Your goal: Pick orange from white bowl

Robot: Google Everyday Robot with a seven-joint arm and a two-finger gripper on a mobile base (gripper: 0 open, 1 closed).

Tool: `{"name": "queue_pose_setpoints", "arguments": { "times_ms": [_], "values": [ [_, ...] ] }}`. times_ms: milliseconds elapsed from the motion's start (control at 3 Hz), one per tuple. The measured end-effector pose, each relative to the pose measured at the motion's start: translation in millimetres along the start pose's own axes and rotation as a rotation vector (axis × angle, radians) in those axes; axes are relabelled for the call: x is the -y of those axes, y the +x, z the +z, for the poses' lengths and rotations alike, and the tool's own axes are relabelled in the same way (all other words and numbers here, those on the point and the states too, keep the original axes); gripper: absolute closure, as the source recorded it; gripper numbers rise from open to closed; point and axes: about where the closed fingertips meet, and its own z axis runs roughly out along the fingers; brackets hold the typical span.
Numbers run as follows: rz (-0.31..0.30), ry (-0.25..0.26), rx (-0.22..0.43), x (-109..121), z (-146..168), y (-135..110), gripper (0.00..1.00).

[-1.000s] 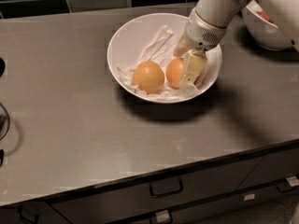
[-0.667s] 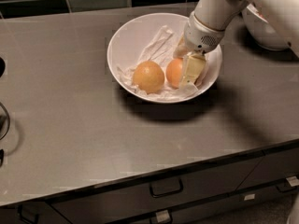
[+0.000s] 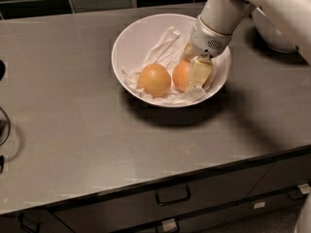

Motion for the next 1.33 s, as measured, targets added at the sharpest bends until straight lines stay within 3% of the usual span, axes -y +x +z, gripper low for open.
{"name": "queue_pose_setpoints", "arguments": {
  "times_ms": [1000, 1333],
  "values": [
    [0.006, -0.028, -0.005, -2, 19, 4, 0.31],
    [-0.03, 0.07, -0.04, 11, 13, -5, 0.22]
  ]
}}
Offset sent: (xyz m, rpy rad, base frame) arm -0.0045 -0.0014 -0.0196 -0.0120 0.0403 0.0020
